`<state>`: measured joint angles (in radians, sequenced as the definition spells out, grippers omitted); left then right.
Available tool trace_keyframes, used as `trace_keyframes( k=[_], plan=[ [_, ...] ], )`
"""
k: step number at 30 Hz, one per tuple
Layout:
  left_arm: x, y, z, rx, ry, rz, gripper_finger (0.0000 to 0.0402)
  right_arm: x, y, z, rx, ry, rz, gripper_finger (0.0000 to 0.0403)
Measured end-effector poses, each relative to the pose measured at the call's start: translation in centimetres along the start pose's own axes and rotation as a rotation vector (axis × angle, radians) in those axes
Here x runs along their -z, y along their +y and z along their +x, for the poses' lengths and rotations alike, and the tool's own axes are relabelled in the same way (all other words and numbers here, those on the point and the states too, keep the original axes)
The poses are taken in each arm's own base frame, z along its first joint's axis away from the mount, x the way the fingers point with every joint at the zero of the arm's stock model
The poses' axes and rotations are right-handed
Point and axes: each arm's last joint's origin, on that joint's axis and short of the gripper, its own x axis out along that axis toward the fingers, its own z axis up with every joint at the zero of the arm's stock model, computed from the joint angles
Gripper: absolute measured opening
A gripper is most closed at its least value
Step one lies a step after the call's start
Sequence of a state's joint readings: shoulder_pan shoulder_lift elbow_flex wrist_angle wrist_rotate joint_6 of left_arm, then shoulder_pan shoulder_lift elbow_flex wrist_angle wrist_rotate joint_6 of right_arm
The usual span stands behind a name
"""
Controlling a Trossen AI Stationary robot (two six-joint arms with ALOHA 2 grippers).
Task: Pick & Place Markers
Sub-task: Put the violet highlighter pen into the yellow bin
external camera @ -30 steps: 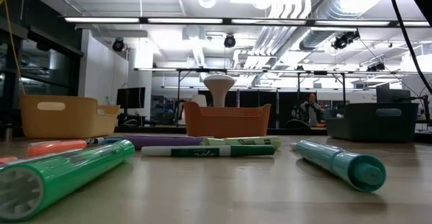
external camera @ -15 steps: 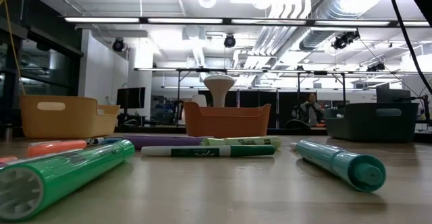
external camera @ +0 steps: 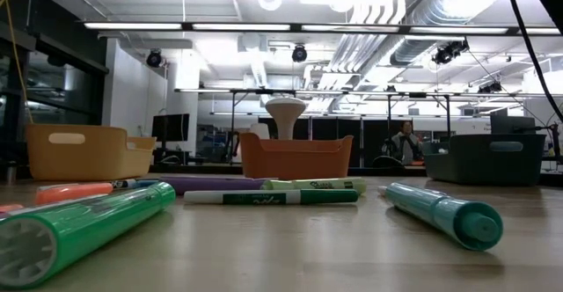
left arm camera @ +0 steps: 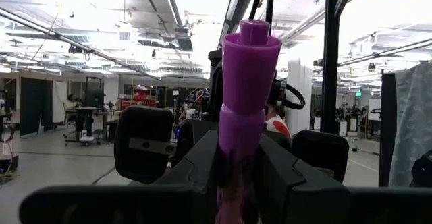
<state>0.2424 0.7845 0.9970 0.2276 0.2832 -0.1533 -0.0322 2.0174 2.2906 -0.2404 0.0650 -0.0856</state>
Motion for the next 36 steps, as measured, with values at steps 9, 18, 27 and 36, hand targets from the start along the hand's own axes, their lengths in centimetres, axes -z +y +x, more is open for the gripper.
trace_keyframes(
  k=[9, 18, 27, 36],
  plan=[
    [0.2, 0.0, 0.0, 0.007, 0.021, -0.013, 0.0058, -0.5, -0.2, -0.7, 0.043, 0.012, 0.022, 0.0233],
    [0.8, 0.4, -0.1, -0.126, 0.066, -0.022, 0.0058, -2.8, -0.5, -3.6, 0.061, 0.044, 0.022, 0.0251],
    [1.8, 1.2, -1.8, -0.513, 0.204, -0.011, 0.0058, -4.2, 0.1, -7.9, 0.162, 0.209, -0.019, 0.0252],
    [4.9, 2.1, -4.1, -0.995, 0.461, -0.086, 0.0058, -3.7, 0.1, -10.2, 0.273, 0.380, 0.002, 0.0252]
  ],
)
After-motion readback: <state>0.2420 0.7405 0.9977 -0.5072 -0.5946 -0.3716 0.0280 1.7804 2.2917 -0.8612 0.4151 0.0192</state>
